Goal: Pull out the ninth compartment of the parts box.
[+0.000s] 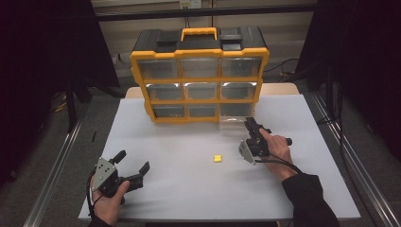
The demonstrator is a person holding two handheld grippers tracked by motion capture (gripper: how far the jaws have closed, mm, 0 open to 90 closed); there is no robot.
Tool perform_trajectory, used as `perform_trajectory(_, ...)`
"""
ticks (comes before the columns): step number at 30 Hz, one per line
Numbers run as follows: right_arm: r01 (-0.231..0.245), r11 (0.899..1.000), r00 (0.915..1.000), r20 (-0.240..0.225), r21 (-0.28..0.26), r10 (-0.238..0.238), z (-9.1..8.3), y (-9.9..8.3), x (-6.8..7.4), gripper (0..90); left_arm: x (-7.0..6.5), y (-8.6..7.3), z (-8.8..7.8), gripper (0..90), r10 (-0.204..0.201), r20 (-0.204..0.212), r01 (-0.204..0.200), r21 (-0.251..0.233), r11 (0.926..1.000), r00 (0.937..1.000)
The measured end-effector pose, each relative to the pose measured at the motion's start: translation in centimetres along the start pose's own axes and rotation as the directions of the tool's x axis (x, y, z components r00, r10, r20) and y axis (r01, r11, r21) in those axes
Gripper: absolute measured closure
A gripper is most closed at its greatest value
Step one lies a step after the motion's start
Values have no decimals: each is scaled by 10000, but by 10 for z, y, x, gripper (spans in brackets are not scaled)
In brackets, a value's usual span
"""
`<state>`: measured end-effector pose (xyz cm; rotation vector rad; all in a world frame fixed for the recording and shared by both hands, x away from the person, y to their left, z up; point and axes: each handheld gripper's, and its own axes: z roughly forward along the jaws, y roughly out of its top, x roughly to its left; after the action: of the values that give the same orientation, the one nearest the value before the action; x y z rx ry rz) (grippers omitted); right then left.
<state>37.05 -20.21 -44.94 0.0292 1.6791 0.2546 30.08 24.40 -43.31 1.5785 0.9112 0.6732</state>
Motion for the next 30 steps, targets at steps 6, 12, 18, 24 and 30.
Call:
perform_trajectory(6, -153, 9999, 9998, -98, 1, 153, -3, 0, 1, 771, 0, 0, 0, 40, 14, 19, -14, -14, 10000, 10000)
perform_trajectory(12, 85, 9999, 9999, -77, -59, -85, -6, 0, 0, 771, 0, 0, 0, 40, 17, 23, -17, -12, 10000, 10000)
perform_trajectory(18, 146, 9998, 9999, -55, -161, -147, -10, 0, 0, 772, 0, 0, 1, 40, 51, 54, -51, 49, 10000, 10000)
perform_trajectory(24, 170, 9997, 9998, -108, -165, -172, -13, 0, 1, 772, 0, 0, 1, 40, 39, 41, -39, 63, 10000, 10000)
perform_trajectory(30, 120, 9997, 9998, -173, -197, -123, -16, 0, 1, 772, 0, 0, 1, 39, 11, 67, -11, 116, 9999, 10000)
